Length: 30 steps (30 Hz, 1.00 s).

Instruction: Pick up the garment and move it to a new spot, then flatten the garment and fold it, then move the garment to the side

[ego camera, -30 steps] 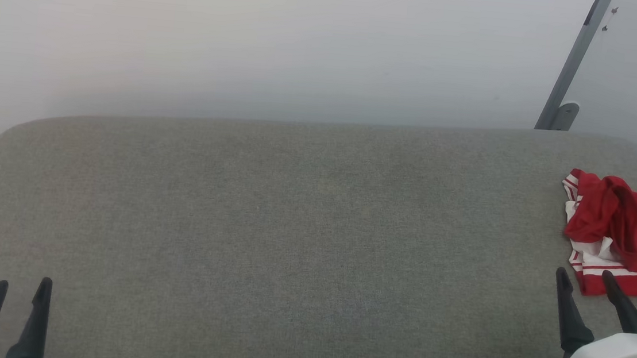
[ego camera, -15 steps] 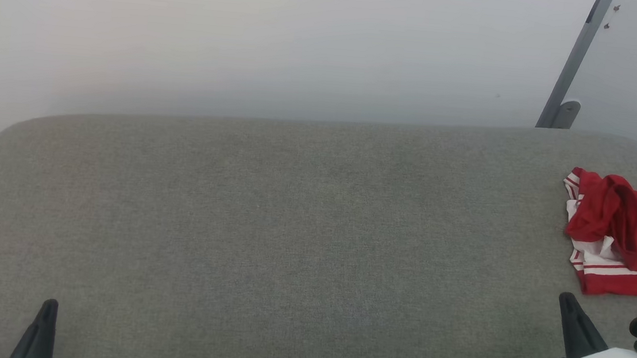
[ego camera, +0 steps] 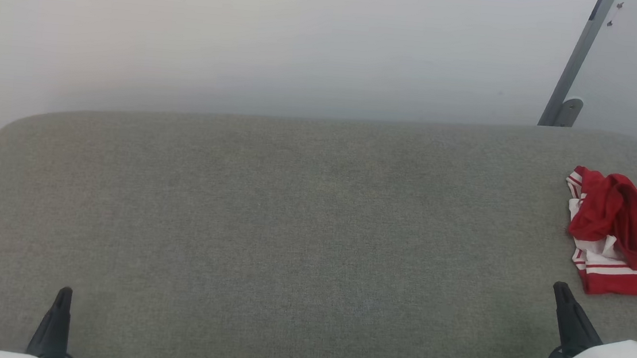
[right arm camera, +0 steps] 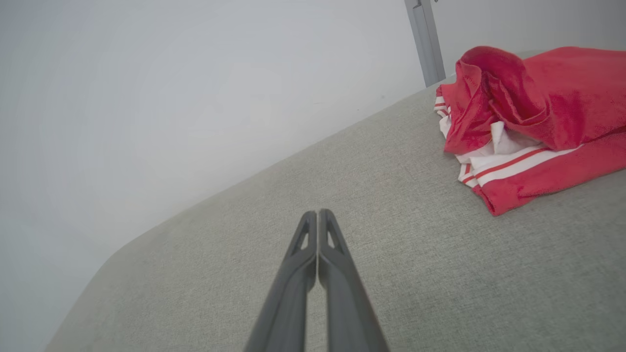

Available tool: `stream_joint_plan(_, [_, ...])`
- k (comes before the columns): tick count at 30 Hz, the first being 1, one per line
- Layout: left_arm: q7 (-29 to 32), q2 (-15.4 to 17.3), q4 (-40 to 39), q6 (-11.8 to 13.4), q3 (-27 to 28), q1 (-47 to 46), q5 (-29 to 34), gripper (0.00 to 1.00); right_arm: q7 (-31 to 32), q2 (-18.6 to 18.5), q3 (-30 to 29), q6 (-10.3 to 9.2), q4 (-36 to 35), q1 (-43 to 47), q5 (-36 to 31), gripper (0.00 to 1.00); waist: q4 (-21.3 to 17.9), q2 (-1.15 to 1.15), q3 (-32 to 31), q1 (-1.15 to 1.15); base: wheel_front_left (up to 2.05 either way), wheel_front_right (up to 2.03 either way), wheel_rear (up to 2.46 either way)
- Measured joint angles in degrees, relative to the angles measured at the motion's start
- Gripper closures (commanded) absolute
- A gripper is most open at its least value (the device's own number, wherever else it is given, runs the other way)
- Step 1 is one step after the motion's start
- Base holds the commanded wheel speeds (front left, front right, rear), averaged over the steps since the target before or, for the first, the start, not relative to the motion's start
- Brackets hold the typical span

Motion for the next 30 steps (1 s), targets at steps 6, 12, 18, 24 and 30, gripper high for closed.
stream_joint_plan(6, [1.44, -1.59, 0.22, -0.43, 0.52, -1.09, -3.15, 1.00, 0.34, 0.38, 0.07, 0.00, 0.69, -0.30, 4.91, 1.00, 0.05, 0.00, 0.17, 0.00, 0.00, 0.00, 0.00])
stream_joint_plan(12, [2.68, -3.09, 0.42, -0.62, 1.04, -2.18, -5.76, 1.00, 0.51, 0.71, 0.15, 0.00, 1.08, -1.19, 9.67, 1.00, 0.11, 0.00, 0.34, 0.00, 0.00, 0.00, 0.00])
stream_joint_plan(18, [3.88, -4.54, 0.65, -0.92, 1.47, -3.10, -8.56, 1.00, 0.58, 0.93, 0.22, 0.00, 1.49, -1.42, 14.04, 1.00, 0.16, 0.00, 0.51, 0.00, 0.00, 0.00, 0.00])
stream_joint_plan(24, [5.03, -5.71, 0.89, -1.31, 1.91, -4.21, -11.45, 1.00, 1.00, 1.13, 0.29, 0.00, 1.81, -2.16, 18.12, 1.00, 0.22, 0.00, 0.67, 0.00, 0.00, 0.00, 0.00])
stream_joint_plan(30, [6.02, -6.87, 1.12, -1.44, 2.33, -5.19, -14.08, 1.00, 1.10, 1.38, 0.35, 0.00, 2.35, -2.45, 22.02, 1.00, 0.27, 0.00, 0.84, 0.00, 0.00, 0.00, 0.00])
